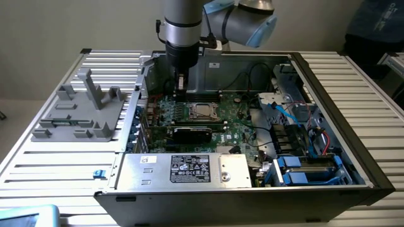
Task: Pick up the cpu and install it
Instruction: 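Close the cpu cover, then install the first cpu locking lever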
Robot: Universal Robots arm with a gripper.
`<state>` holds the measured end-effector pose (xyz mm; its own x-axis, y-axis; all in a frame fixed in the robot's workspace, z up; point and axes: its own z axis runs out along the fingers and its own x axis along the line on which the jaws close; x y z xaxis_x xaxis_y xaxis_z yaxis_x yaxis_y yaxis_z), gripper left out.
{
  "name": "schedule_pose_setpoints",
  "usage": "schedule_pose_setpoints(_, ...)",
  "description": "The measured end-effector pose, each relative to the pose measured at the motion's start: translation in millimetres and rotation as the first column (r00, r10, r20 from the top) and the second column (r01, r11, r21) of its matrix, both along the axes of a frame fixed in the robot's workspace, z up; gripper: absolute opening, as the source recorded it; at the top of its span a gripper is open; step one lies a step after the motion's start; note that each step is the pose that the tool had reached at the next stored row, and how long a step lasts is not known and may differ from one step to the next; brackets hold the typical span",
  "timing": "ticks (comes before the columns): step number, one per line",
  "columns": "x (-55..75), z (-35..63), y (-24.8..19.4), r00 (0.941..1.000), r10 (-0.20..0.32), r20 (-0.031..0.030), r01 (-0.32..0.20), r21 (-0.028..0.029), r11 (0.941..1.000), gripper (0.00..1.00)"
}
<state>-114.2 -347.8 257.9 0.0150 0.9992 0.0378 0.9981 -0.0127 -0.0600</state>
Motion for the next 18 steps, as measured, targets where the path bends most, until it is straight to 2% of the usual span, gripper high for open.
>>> schedule_pose_setpoints(6,-2.4,22.4,0.0,1.0000,0.000,0.0030,0.000,0.0002,1.0000,0.11)
schedule_pose_setpoints(10,-4.2,34.9,0.3,1.0000,0.000,0.0076,0.000,0.0000,1.0000,0.11)
schedule_pose_setpoints(14,-5.1,40.1,1.3,0.9999,0.000,0.0118,0.000,0.0003,1.0000,0.11)
schedule_pose_setpoints(18,-5.1,40.2,1.4,0.9999,0.000,0.0119,0.000,0.0001,1.0000,0.11)
